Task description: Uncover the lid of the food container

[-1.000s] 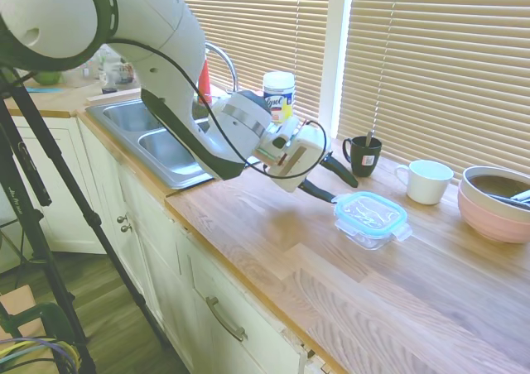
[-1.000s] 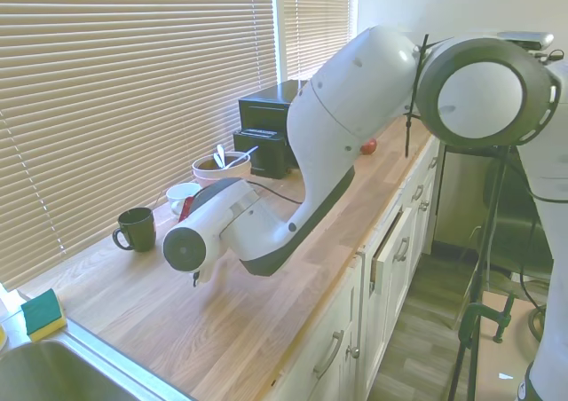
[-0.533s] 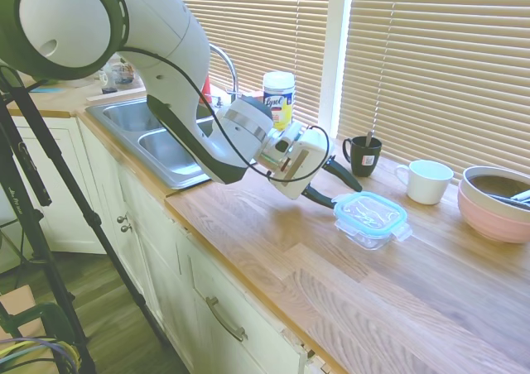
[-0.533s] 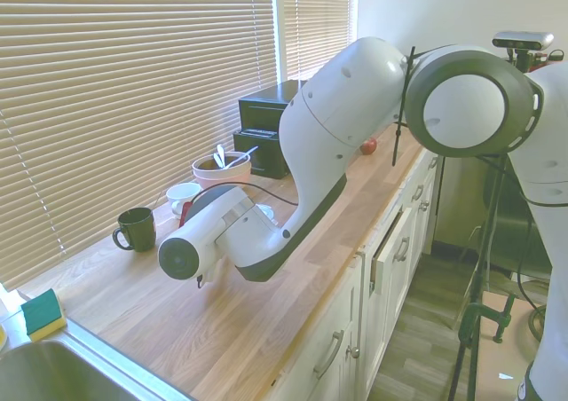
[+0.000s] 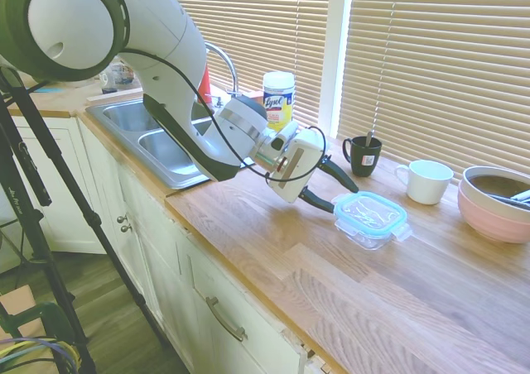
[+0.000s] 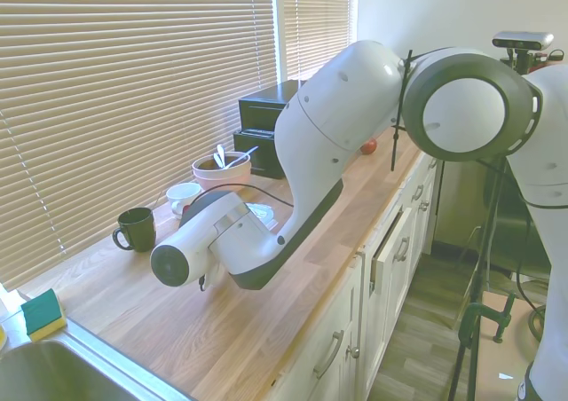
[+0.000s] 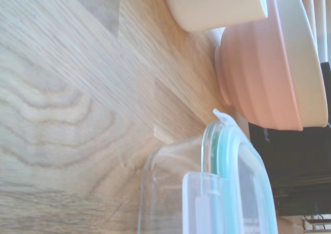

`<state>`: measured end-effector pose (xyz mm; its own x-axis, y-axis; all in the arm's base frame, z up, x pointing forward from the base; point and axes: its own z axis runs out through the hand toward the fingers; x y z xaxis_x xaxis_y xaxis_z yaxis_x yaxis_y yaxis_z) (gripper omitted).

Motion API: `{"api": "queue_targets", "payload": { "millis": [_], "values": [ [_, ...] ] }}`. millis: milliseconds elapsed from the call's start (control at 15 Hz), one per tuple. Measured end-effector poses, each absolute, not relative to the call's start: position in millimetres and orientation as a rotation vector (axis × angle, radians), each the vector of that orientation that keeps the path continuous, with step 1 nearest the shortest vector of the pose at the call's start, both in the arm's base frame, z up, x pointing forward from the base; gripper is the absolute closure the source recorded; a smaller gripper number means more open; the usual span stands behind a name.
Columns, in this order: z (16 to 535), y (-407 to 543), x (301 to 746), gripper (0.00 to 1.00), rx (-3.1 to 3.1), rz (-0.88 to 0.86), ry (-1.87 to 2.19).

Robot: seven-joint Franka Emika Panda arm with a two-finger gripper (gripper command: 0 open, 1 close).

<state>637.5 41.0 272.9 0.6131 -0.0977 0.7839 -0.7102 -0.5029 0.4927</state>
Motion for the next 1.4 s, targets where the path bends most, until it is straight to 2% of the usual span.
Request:
{"api": "queue_targets", "payload": {
  "millis": [1400],
  "values": [
    [282, 48, 640, 1.0, 1.924, 0.871, -0.647]
  ]
}}
